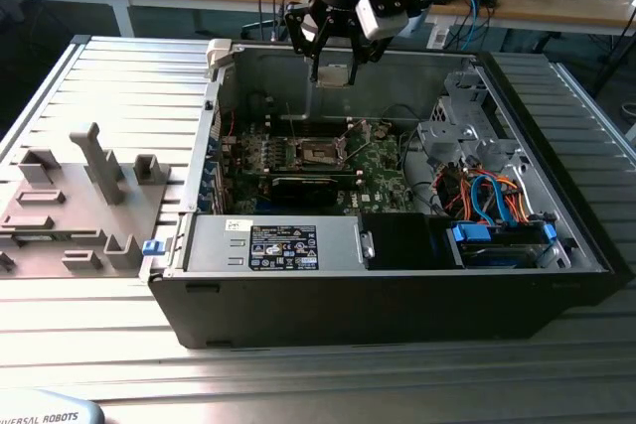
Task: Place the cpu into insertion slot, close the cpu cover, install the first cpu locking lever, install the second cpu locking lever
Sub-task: 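Place the cpu into insertion slot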
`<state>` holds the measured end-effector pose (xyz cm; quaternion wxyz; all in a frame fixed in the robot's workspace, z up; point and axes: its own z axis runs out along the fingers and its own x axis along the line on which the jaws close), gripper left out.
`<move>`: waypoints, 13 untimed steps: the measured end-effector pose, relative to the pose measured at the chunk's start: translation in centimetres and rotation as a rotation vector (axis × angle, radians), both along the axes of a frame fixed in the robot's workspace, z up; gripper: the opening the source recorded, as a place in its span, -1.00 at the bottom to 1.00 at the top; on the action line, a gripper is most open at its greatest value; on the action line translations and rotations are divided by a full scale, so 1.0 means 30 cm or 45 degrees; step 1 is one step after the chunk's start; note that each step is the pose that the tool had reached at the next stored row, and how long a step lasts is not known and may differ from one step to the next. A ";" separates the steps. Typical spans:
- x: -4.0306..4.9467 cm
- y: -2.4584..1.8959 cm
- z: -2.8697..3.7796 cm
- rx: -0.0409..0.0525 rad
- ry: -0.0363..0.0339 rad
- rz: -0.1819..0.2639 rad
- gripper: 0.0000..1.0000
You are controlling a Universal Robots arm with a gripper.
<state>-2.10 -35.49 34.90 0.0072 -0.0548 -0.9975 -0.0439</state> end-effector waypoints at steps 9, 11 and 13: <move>0.000 0.000 -0.001 0.000 0.0000 -0.009 0.08; 0.000 0.000 -0.001 0.000 0.0000 -0.011 0.08; 0.000 0.000 -0.001 0.000 0.0001 -0.013 0.08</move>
